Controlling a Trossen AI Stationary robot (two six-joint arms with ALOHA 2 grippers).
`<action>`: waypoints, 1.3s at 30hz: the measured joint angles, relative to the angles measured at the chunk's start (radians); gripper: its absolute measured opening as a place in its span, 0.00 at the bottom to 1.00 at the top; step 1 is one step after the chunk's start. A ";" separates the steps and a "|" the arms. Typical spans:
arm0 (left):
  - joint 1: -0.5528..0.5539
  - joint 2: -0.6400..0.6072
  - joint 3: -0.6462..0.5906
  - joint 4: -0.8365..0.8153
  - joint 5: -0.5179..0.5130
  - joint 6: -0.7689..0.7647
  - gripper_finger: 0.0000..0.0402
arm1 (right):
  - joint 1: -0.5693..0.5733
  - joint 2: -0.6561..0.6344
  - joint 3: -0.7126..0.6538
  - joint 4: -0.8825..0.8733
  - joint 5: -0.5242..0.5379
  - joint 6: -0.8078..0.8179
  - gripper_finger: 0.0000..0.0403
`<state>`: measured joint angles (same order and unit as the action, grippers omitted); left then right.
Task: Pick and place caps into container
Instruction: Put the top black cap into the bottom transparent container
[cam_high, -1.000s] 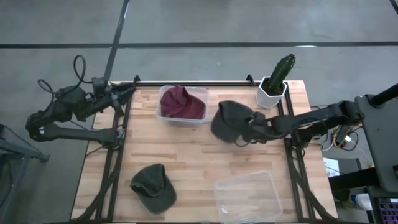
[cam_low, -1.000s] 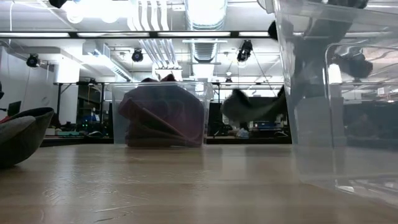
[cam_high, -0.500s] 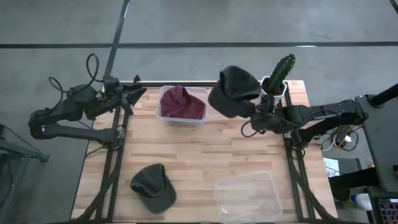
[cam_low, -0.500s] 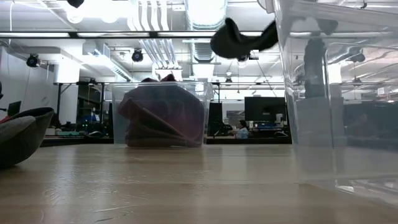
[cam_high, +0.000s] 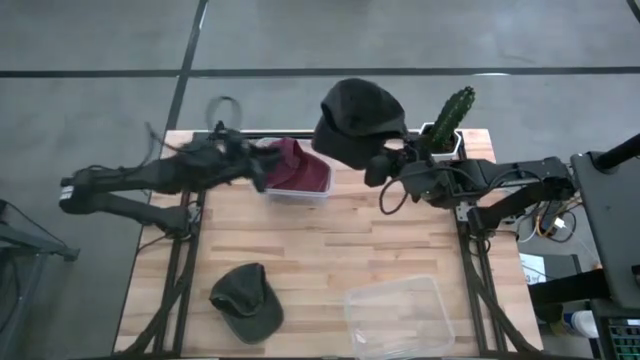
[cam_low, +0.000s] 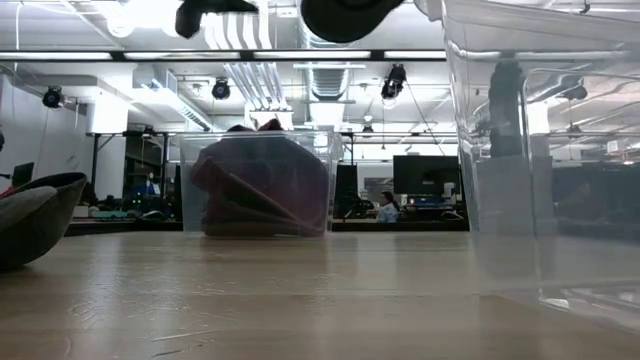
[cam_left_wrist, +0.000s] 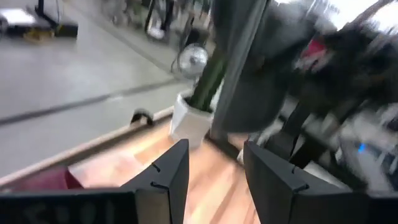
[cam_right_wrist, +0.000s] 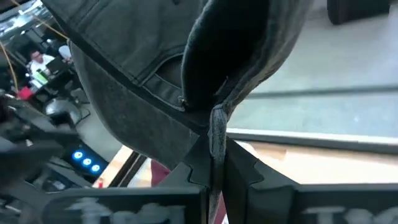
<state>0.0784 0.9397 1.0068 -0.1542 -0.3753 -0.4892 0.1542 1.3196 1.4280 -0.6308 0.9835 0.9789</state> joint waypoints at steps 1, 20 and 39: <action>0.000 0.018 -0.003 0.000 0.001 -0.002 0.36 | 0.000 0.014 0.012 0.012 0.012 -0.029 0.03; -0.003 0.057 0.001 0.137 -0.015 0.113 0.36 | -0.001 0.103 0.089 0.173 -0.045 -0.122 0.03; 0.001 0.057 0.001 0.138 -0.017 0.121 0.17 | -0.014 0.105 0.086 0.271 -0.138 -0.095 0.03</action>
<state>0.0789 0.9970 1.0080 -0.0158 -0.3926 -0.3682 0.1405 1.4250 1.5142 -0.3595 0.8450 0.8842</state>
